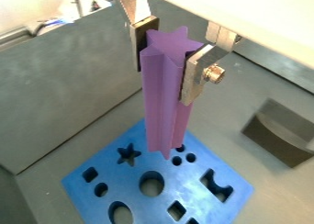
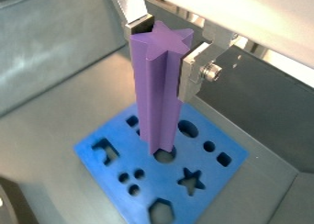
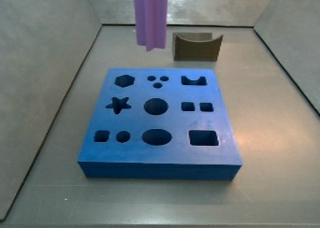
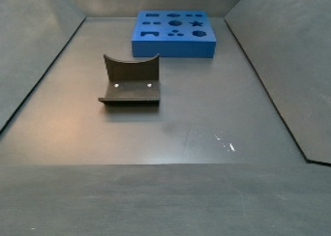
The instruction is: Insert the star object.
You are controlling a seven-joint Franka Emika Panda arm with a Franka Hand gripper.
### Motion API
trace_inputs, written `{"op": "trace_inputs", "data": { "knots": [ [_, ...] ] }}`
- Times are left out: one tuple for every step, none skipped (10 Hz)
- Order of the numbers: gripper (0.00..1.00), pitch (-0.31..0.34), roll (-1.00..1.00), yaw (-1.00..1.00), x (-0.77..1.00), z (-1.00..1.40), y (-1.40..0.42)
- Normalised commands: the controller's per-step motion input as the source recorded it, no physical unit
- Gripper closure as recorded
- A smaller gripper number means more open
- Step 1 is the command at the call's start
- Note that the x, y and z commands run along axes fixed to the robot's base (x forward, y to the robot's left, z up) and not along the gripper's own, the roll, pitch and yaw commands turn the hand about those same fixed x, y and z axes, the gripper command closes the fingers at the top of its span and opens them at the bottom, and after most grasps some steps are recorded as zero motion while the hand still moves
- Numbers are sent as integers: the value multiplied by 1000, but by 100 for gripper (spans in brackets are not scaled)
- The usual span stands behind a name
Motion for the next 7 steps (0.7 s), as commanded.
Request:
{"op": "trace_inputs", "data": {
  "knots": [
    [100, 0, 110, 774, -240, -934, -243],
    [100, 0, 97, 760, -243, -906, -249],
    [100, 0, 86, 726, -314, -866, -249],
    [100, -29, 40, 514, -263, -729, -63],
    [100, -27, 0, 154, -291, -569, 0],
    [100, 0, -24, 0, -340, -526, 0],
    [100, 0, -54, 0, -357, -494, 0]
  ]
}}
